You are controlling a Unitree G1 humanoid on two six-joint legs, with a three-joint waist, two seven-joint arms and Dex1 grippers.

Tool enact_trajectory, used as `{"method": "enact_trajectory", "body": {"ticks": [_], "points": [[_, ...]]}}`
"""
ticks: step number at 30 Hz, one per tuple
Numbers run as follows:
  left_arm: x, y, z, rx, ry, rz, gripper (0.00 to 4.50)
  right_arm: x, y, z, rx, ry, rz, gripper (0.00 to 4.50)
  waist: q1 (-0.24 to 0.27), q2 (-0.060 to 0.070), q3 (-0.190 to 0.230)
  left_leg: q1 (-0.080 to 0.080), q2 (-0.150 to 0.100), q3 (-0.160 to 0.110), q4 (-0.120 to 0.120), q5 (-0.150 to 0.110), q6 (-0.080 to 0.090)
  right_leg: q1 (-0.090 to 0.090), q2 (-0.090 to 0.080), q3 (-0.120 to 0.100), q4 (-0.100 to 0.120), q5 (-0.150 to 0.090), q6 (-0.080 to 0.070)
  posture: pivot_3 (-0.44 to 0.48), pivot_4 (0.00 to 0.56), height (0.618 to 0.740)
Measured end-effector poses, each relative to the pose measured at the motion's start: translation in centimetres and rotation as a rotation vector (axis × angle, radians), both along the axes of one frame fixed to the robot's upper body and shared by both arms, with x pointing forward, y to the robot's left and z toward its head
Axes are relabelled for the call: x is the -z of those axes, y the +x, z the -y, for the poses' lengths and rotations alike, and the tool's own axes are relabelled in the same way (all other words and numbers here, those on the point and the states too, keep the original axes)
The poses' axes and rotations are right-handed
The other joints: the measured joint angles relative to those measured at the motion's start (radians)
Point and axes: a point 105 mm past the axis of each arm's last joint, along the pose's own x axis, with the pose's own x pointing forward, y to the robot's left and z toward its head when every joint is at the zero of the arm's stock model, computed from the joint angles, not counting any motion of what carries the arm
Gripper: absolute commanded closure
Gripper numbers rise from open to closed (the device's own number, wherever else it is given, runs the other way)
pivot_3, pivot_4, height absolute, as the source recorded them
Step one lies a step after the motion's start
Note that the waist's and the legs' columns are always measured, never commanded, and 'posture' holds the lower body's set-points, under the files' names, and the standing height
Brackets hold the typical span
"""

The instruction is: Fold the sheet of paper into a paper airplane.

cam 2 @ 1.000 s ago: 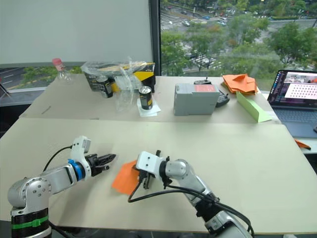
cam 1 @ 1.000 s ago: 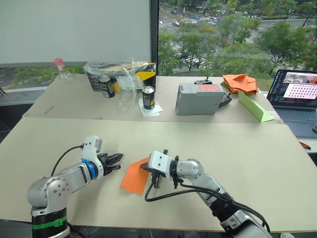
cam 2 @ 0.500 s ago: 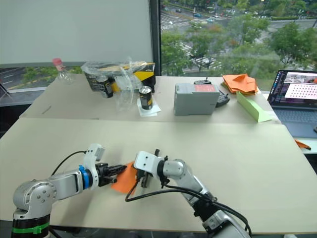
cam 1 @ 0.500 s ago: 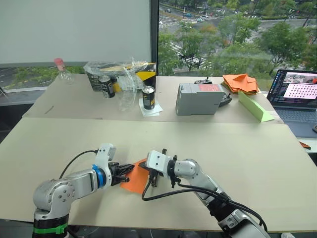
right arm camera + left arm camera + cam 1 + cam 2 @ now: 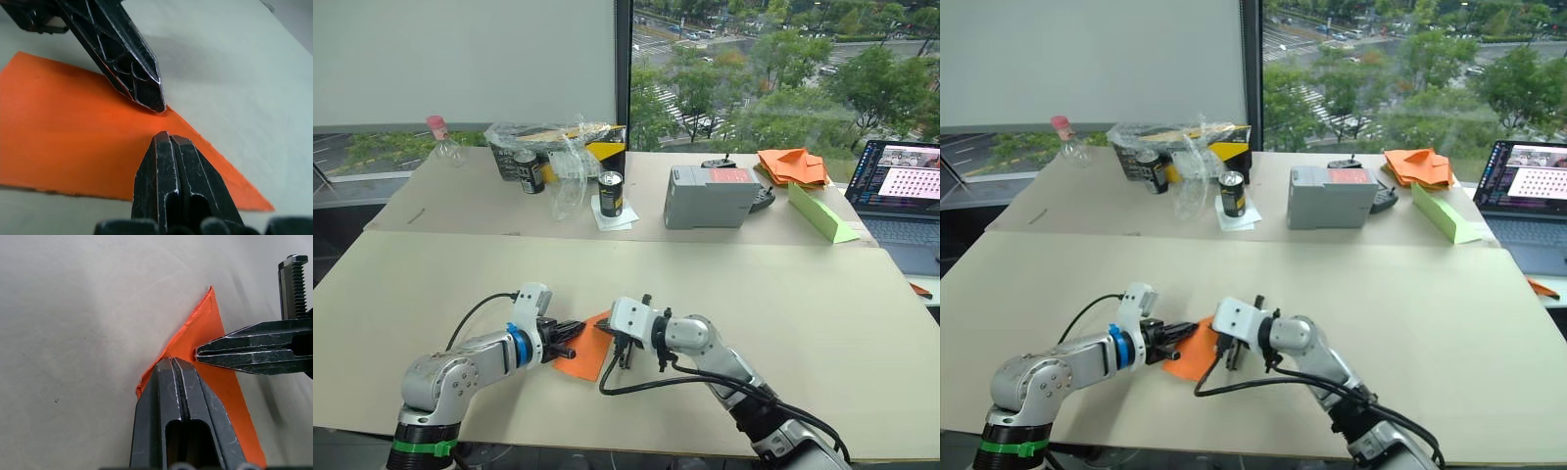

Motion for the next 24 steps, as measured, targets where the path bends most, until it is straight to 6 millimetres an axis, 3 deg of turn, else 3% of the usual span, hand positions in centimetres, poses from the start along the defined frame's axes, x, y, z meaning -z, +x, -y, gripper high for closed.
{"method": "enact_trajectory", "body": {"ticks": [4,8,24], "points": [[0.1,-0.1,0.1,0.005,-0.001,0.000,4.50,-0.7,-0.5,1.2,0.016,0.025,-0.057,4.48,0.000,0.000,0.000,0.000,0.000,0.000,0.000,0.000,0.000,0.000,0.000,0.000,0.000,0.000,0.000,0.000,0.150,0.740],[0.2,0.0,0.1,0.001,-0.007,0.003,4.50,-0.1,-1.4,1.7,0.004,0.014,-0.113,4.48,0.000,0.000,0.000,0.001,0.000,0.000,0.000,0.000,0.000,0.001,0.000,0.000,0.000,0.000,0.000,0.000,0.150,0.740],[0.2,0.0,0.2,-0.001,-0.012,0.004,4.50,0.5,-0.7,1.2,0.035,0.016,-0.143,4.48,-0.002,0.001,0.000,0.006,0.000,0.000,-0.001,0.000,0.001,0.005,0.000,0.000,-0.002,0.000,0.000,0.000,0.150,0.740]]}}
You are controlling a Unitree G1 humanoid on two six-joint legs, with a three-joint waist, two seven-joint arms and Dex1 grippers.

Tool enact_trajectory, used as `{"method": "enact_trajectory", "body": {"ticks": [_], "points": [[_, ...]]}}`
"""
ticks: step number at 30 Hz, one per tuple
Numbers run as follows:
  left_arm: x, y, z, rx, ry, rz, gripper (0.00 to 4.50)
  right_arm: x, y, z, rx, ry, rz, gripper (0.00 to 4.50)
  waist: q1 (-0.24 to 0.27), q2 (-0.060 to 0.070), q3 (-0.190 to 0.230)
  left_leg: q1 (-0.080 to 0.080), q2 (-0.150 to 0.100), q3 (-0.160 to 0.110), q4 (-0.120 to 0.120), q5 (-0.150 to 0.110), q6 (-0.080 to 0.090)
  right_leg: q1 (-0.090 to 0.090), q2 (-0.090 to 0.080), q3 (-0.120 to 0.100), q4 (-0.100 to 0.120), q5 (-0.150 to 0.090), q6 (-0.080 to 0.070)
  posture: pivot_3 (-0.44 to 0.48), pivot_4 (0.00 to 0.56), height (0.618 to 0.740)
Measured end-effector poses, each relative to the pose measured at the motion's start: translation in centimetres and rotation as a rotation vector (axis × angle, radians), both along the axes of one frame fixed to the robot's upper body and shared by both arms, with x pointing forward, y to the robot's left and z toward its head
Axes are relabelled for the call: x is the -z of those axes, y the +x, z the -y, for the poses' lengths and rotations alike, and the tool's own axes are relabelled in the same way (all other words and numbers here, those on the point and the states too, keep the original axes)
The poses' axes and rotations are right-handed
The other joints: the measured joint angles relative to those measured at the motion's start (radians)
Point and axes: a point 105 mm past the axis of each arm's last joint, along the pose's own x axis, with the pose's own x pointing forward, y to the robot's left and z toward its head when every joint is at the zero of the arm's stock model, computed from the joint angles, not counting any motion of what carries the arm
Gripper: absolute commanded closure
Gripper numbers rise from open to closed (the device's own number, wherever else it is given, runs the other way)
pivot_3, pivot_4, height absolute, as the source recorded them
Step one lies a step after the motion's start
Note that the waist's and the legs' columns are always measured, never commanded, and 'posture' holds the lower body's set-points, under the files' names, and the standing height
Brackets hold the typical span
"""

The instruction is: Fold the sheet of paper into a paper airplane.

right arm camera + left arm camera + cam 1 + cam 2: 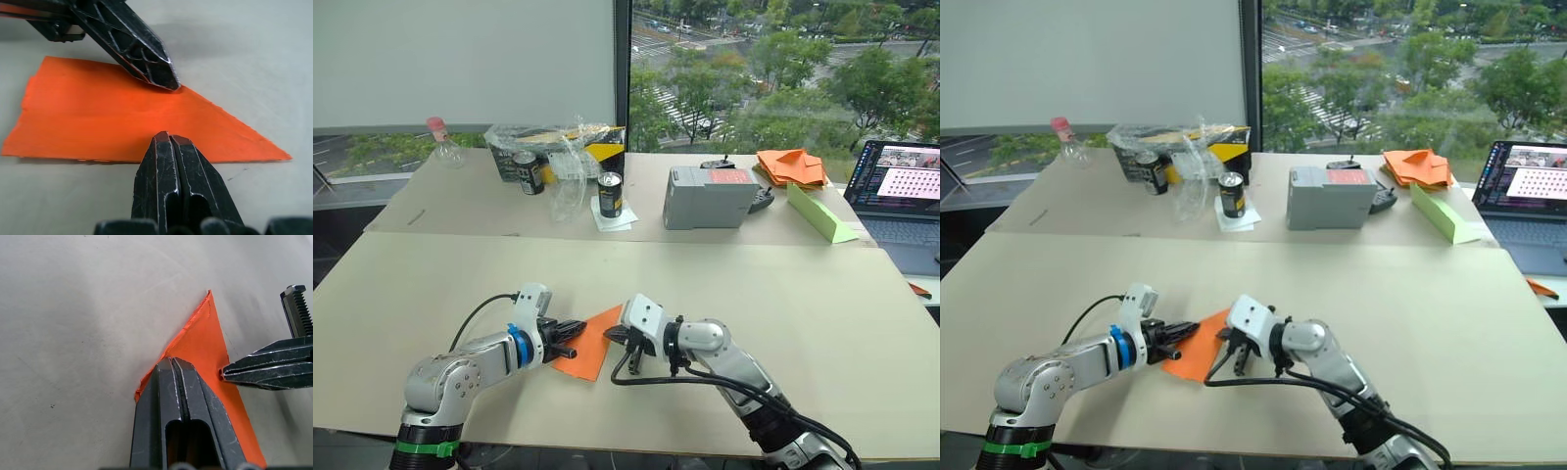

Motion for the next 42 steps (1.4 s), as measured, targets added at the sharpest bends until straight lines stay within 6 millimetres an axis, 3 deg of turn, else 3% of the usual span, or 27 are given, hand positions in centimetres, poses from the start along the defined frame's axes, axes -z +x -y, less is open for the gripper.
{"method": "enact_trajectory", "body": {"ticks": [19,26,34,42], "points": [[0.0,0.1,-0.1,-0.006,0.002,-0.003,4.50,-0.2,3.6,1.1,0.148,-0.007,0.069,4.48,0.000,0.001,-0.001,0.005,0.000,0.000,-0.002,0.000,0.000,0.006,0.000,0.000,-0.002,0.000,0.000,0.000,0.150,0.740],[0.0,0.2,-0.1,-0.005,0.004,-0.002,4.50,-0.2,3.4,1.3,0.133,-0.016,0.067,4.48,0.001,0.002,-0.002,0.005,0.000,0.000,-0.002,0.000,0.000,0.006,0.000,-0.001,-0.002,0.000,0.000,0.000,0.150,0.740],[-0.1,0.2,-0.3,-0.005,0.012,-0.003,4.50,0.1,1.6,1.5,0.048,-0.024,0.039,4.48,-0.002,0.002,-0.002,0.005,0.000,0.000,-0.004,0.000,0.000,0.006,0.000,-0.001,-0.003,0.000,0.000,0.000,0.150,0.740],[-0.1,0.2,-0.3,-0.004,0.013,-0.004,4.50,-0.1,1.6,1.3,0.053,-0.006,0.040,4.48,-0.003,0.002,-0.002,0.006,0.000,0.000,-0.004,0.000,0.000,0.006,0.000,-0.001,-0.003,0.000,0.000,0.000,0.150,0.740]]}}
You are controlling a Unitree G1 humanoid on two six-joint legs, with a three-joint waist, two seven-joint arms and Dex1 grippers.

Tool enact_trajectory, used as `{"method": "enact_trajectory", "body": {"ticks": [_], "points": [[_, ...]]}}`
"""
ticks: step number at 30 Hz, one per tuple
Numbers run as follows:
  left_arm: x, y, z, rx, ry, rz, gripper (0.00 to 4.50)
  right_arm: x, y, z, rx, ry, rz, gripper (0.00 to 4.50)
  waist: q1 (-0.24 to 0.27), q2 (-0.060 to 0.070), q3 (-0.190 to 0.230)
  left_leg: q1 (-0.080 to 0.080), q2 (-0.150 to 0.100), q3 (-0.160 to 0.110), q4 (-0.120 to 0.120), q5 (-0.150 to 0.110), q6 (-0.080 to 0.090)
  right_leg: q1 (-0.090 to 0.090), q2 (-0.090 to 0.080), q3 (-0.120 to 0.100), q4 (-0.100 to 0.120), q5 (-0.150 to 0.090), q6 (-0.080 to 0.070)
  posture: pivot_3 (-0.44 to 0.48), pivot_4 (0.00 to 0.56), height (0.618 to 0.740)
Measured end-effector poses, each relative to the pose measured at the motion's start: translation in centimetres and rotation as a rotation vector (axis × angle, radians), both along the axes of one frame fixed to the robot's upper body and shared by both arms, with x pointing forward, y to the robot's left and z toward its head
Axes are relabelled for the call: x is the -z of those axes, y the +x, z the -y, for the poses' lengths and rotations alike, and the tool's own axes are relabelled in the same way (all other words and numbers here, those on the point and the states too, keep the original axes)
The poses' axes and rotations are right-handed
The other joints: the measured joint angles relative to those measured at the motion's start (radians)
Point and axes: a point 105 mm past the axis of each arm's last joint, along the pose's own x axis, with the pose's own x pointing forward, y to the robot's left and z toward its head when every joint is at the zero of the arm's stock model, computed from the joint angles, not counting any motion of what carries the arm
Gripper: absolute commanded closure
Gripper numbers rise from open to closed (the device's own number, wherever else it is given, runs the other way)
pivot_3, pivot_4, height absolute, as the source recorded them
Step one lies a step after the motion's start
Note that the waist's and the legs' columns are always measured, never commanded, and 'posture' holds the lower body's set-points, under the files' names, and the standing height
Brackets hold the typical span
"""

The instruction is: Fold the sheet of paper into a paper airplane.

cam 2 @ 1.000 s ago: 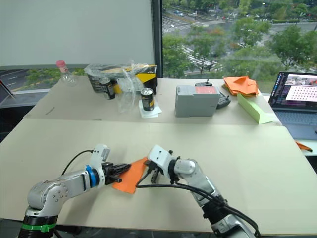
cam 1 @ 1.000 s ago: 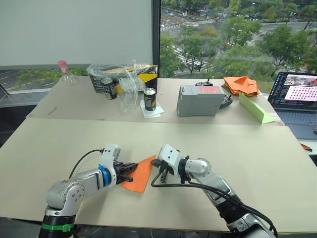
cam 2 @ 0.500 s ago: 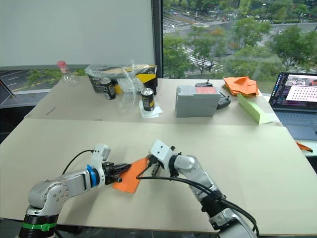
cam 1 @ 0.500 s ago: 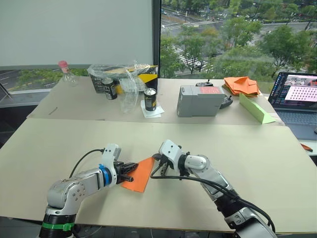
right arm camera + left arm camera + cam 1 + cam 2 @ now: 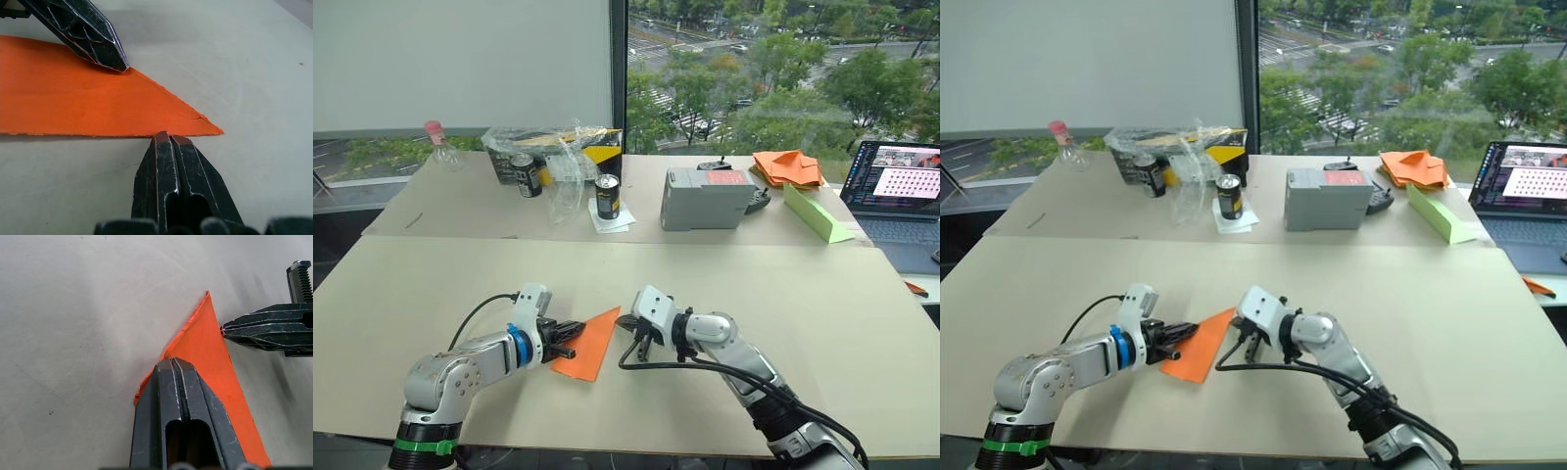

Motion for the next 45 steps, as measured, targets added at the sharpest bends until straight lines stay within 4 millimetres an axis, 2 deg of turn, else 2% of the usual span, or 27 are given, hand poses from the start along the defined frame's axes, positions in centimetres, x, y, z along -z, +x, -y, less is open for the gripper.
{"method": "enact_trajectory", "body": {"ticks": [7,10,15,21,28,45], "points": [[-0.1,0.1,0.1,0.004,-0.001,0.003,4.50,-0.5,0.1,0.5,0.020,0.018,-0.012,4.48,0.001,0.000,0.000,-0.001,0.000,0.000,0.000,0.000,0.000,-0.001,0.000,0.000,0.000,0.000,0.000,0.000,0.150,0.740],[-0.1,0.1,0.1,0.004,-0.001,0.002,4.50,-1.3,-0.2,0.0,0.002,0.049,-0.005,4.48,0.001,0.000,0.000,-0.001,0.000,0.000,0.000,0.000,0.000,-0.001,0.000,0.000,0.000,0.000,0.000,0.000,0.150,0.740],[-0.1,0.1,0.2,0.009,0.001,0.000,4.50,-1.3,-0.4,-0.8,-0.007,0.067,-0.016,4.48,0.002,0.000,0.000,-0.001,0.000,0.000,-0.001,0.000,0.000,-0.001,0.000,0.000,-0.001,0.000,0.000,0.000,0.150,0.740],[-0.1,0.1,0.1,0.008,0.002,-0.003,4.50,0.0,-0.5,-0.9,-0.009,0.031,-0.046,4.48,0.001,0.000,0.000,-0.001,0.000,0.000,-0.001,0.000,0.000,-0.001,0.000,0.000,-0.001,0.000,0.000,0.000,0.150,0.740],[-0.1,0.0,0.0,0.002,0.002,-0.004,4.50,0.1,-0.6,-1.1,-0.035,0.010,-0.027,4.48,0.001,0.000,0.000,0.000,0.000,0.000,-0.001,0.000,0.000,-0.001,0.000,0.000,-0.001,0.000,0.000,0.000,0.150,0.740],[-0.1,-0.2,-0.2,-0.005,0.006,-0.004,4.50,0.7,-3.3,-1.9,-0.184,-0.028,-0.083,4.48,-0.002,0.000,0.000,0.000,0.000,0.000,-0.002,0.000,0.000,-0.001,0.000,0.000,-0.001,0.000,0.000,0.000,0.150,0.740]]}}
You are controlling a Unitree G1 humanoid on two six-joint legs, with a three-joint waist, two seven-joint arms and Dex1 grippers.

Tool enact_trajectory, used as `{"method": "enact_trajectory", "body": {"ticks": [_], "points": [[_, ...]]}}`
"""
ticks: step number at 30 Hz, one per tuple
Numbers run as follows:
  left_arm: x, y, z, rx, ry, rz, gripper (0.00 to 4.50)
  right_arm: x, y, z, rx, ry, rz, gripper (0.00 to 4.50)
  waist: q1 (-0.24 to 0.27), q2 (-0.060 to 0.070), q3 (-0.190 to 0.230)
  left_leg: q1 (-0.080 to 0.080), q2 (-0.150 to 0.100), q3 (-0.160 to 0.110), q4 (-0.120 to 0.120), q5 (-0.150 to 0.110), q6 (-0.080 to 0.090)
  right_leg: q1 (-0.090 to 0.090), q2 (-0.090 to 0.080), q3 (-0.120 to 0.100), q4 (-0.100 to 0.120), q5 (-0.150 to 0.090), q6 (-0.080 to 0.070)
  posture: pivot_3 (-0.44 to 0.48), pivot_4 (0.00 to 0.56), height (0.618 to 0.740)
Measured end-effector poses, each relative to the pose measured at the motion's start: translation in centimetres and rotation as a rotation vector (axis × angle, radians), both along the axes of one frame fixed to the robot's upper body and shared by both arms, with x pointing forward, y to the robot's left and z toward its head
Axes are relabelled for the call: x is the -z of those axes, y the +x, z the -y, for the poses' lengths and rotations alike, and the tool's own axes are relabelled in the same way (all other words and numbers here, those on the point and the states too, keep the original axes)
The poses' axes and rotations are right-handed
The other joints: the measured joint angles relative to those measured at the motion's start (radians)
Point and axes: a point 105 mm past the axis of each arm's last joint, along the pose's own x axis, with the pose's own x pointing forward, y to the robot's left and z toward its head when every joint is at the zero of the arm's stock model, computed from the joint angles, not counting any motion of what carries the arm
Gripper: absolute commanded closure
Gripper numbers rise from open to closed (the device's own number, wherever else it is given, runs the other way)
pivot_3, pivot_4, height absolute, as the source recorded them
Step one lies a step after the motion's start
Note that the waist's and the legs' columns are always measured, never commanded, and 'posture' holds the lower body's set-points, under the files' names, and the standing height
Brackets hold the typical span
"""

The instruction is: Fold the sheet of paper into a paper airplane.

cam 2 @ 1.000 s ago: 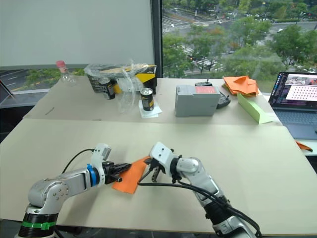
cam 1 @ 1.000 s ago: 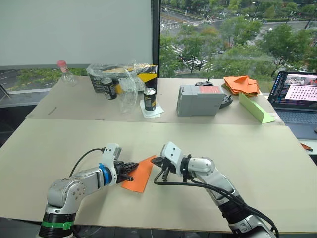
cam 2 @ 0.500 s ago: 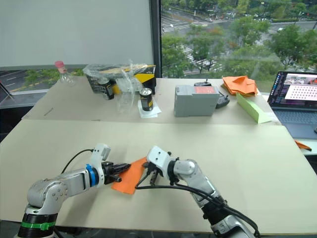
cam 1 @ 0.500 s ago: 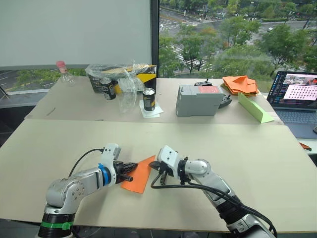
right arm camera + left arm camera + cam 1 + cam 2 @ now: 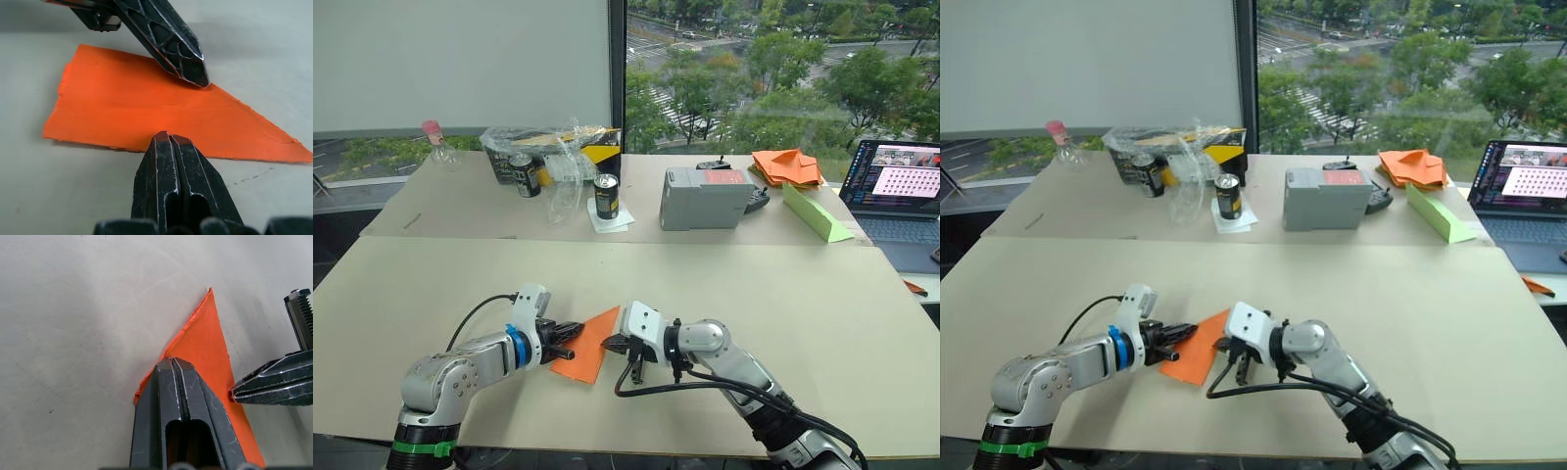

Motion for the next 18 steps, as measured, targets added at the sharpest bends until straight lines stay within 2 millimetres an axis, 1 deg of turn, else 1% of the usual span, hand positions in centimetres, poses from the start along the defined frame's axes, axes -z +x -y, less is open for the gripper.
{"method": "enact_trajectory", "body": {"ticks": [7,18], "points": [[0.0,0.0,0.0,0.001,0.000,-0.004,4.50,0.1,-0.8,0.0,-0.041,-0.012,-0.039,4.48,0.000,0.000,0.000,0.000,0.000,0.000,0.000,0.000,0.000,0.000,0.000,0.000,0.000,0.000,0.000,0.000,0.150,0.740],[-0.1,0.0,0.0,0.003,0.002,-0.007,4.50,0.4,-2.2,-0.2,-0.100,0.002,-0.180,4.48,0.001,0.000,0.000,0.000,0.000,0.000,0.000,0.000,0.000,0.000,0.000,0.000,-0.001,0.000,0.000,0.000,0.150,0.740]]}}
